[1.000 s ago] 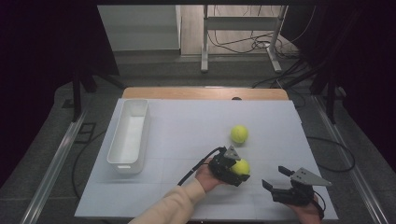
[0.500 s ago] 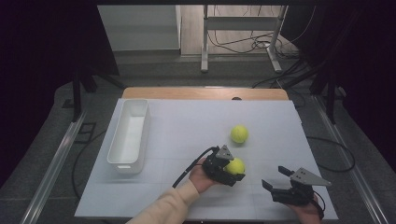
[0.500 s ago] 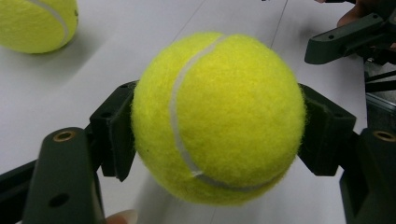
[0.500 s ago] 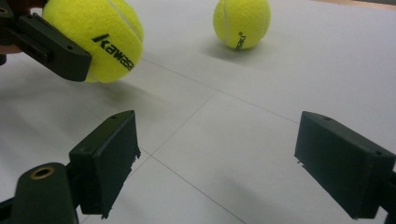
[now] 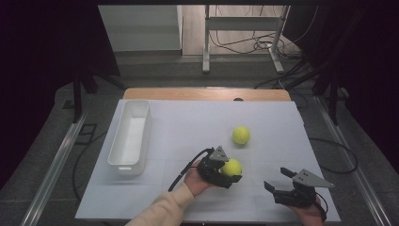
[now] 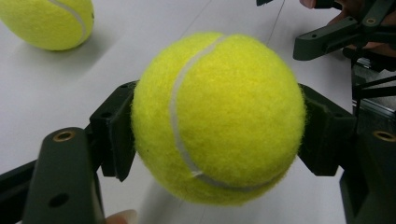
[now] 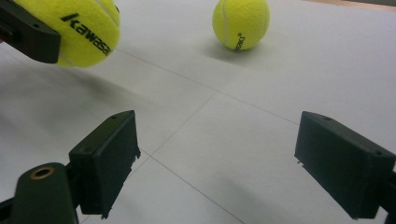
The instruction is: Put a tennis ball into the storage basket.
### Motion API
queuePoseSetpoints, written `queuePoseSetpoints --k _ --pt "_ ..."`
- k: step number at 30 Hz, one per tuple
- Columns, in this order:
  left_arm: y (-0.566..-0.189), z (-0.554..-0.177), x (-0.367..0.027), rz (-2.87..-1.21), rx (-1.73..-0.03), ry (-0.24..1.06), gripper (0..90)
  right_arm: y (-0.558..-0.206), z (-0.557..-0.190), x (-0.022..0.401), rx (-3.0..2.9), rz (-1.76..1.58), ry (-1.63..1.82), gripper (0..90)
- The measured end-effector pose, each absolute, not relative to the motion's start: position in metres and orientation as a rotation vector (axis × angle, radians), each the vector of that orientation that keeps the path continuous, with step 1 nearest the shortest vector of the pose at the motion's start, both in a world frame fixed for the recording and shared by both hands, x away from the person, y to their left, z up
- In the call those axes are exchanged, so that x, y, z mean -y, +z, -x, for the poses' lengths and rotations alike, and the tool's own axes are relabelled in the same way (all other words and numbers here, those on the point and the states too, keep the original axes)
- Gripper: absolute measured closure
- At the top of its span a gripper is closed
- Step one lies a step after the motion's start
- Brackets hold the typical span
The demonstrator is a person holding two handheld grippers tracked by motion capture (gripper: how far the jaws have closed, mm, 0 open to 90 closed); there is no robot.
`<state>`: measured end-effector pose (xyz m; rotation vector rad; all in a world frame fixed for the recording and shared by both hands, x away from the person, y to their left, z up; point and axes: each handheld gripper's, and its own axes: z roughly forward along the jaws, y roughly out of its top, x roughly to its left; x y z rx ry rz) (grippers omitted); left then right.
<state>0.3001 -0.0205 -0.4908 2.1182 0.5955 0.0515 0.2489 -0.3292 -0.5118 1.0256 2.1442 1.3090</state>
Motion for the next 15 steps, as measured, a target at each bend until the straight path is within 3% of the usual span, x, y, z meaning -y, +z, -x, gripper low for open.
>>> queuePoseSetpoints --k 15 --pt "-0.487 -0.296 -0.002 -2.096 -0.617 0.065 26.5 -0.513 -0.249 0.329 -2.149 -1.026 1.306 13.6"
